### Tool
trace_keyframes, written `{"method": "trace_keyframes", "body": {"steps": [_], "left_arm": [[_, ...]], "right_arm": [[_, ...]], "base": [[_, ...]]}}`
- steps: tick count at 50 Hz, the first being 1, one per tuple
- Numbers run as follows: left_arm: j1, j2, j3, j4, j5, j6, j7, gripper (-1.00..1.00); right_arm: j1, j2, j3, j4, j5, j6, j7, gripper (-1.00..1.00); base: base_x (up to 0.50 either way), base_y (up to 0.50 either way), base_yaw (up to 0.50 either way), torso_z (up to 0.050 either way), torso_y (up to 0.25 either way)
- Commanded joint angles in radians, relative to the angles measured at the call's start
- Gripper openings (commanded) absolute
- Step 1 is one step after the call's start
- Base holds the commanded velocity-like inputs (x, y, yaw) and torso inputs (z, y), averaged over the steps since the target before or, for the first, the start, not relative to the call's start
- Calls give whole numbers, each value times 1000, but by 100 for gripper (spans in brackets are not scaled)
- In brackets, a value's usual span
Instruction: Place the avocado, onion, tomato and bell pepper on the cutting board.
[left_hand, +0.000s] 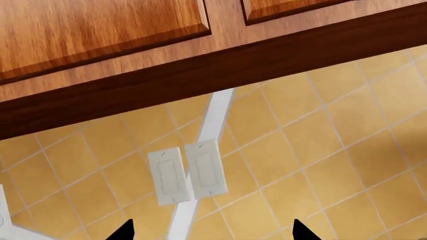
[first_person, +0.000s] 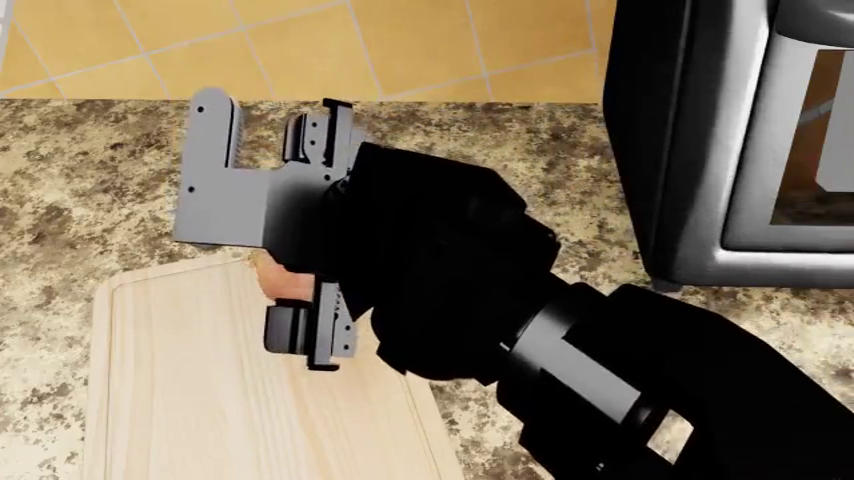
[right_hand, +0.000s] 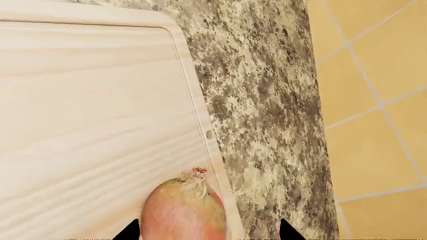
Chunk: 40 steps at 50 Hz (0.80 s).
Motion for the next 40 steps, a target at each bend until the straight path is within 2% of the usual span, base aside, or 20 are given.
{"method": "trace_keyframes", "body": {"steps": [1,11,20,28,40], "left_arm": [[3,-2,2,0,1,7,2,100],[-16,-13,-2,-3,-16,6,-5,100],[-47,-19,-1,-7,-42,0,-19,100],[-68,-14,11,-14,-44,-2,-23,100],[-46,-8,19,-7,-29,9,-18,100]], "right_arm": [[14,11,-4,-23,-19,8,-1,100],[93,58,-14,-146,-16,100,-27,100],[204,170,-33,-352,10,241,-93,100],[220,257,-32,-456,31,319,-91,100],[199,273,-43,-370,11,288,-90,100]], "base": [[0,0,0,0,0],[0,0,0,0,0],[0,0,0,0,0],[0,0,0,0,0],[0,0,0,0,0]]}}
